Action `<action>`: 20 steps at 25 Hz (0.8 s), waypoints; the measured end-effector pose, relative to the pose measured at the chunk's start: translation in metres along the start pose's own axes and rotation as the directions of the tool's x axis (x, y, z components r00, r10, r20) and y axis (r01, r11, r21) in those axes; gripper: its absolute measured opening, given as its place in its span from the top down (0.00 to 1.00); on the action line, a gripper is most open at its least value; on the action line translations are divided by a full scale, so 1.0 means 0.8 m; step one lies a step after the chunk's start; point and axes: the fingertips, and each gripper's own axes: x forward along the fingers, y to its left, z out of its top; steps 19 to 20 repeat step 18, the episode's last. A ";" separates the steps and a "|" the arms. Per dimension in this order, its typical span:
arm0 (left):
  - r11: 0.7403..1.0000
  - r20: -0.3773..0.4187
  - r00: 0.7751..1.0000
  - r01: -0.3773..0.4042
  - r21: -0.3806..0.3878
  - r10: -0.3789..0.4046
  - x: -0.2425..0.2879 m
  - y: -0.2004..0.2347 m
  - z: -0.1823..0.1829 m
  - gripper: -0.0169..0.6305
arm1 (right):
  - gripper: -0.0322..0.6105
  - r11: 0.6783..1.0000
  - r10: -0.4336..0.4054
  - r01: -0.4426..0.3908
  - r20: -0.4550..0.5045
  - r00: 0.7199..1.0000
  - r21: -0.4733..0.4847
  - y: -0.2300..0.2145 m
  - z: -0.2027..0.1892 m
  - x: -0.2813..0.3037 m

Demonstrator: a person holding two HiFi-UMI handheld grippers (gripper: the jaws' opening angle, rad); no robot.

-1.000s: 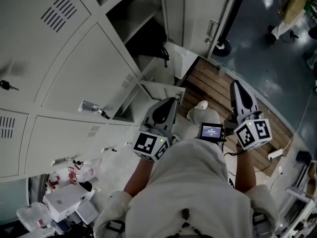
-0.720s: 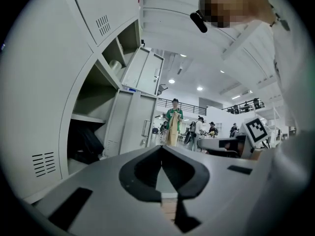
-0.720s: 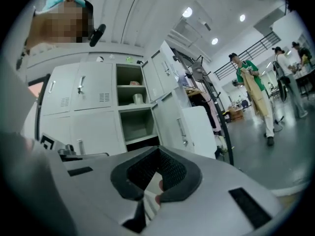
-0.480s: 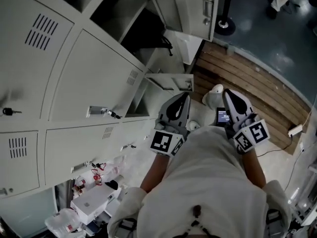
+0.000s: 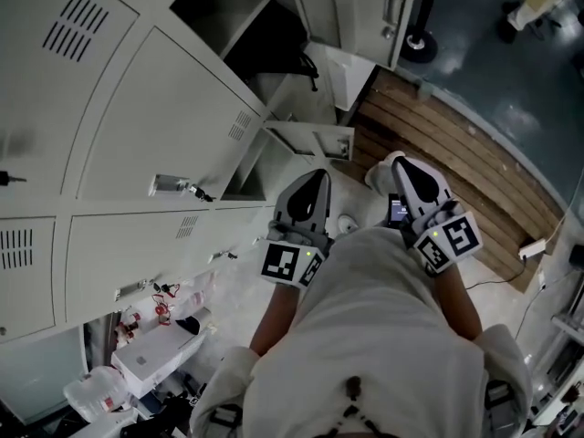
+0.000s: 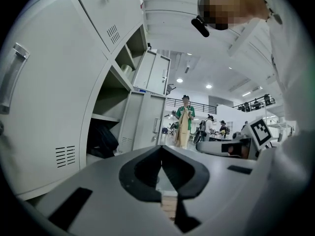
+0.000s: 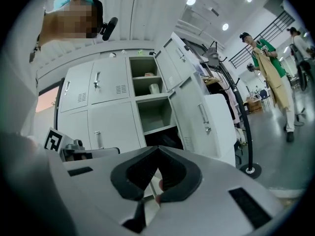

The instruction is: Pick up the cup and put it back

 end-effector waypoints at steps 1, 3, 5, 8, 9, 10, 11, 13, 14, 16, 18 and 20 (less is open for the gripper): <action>1.000 0.002 1.000 0.000 -0.001 0.000 0.000 -0.001 0.000 0.96 | 0.91 1.000 -0.001 0.000 -0.001 1.000 -0.002 0.000 0.000 0.000; 1.000 0.004 1.000 0.007 -0.002 -0.007 0.001 -0.003 -0.001 0.96 | 0.91 1.000 -0.005 0.005 0.001 1.000 -0.004 0.000 -0.001 -0.002; 1.000 0.003 1.000 0.023 -0.002 -0.023 0.006 -0.008 -0.002 0.96 | 0.91 1.000 -0.016 0.016 0.000 1.000 -0.006 -0.002 -0.001 -0.006; 0.998 0.002 0.998 0.056 0.000 -0.056 0.015 -0.017 -0.003 0.96 | 0.91 0.999 -0.042 0.042 -0.004 0.999 -0.010 -0.008 -0.003 -0.014; 0.998 0.003 0.998 0.065 0.001 -0.065 0.018 -0.020 -0.003 0.96 | 0.91 0.999 -0.051 0.051 -0.004 0.999 -0.011 -0.011 -0.003 -0.017; 0.997 0.003 0.997 0.073 0.002 -0.073 0.020 -0.022 -0.002 0.96 | 0.91 0.998 -0.060 0.060 -0.004 0.998 -0.012 -0.013 -0.003 -0.020; 0.997 0.003 0.997 0.080 0.002 -0.080 0.023 -0.024 -0.002 0.96 | 0.91 0.998 -0.068 0.068 -0.004 0.998 -0.012 -0.015 -0.003 -0.022; 0.996 0.002 0.996 0.091 0.002 -0.091 0.027 -0.028 -0.003 0.96 | 0.91 0.997 -0.080 0.080 -0.004 0.997 -0.012 -0.020 -0.003 -0.026; 0.995 0.002 0.995 0.095 0.002 -0.095 0.029 -0.029 -0.003 0.96 | 0.91 0.996 -0.085 0.085 -0.004 0.996 -0.011 -0.022 -0.004 -0.027; 0.995 0.003 0.995 0.101 0.002 -0.101 0.032 -0.031 -0.003 0.96 | 0.91 0.995 -0.095 0.095 -0.003 0.995 -0.009 -0.026 -0.004 -0.029; 0.994 0.004 0.994 0.106 0.002 -0.106 0.035 -0.033 -0.003 0.96 | 0.91 0.995 -0.103 0.103 0.000 0.995 -0.006 -0.030 -0.003 -0.031; 0.994 0.004 0.994 0.106 0.002 -0.106 0.035 -0.033 -0.003 0.96 | 0.91 0.995 -0.103 0.103 0.000 0.995 -0.006 -0.030 -0.003 -0.031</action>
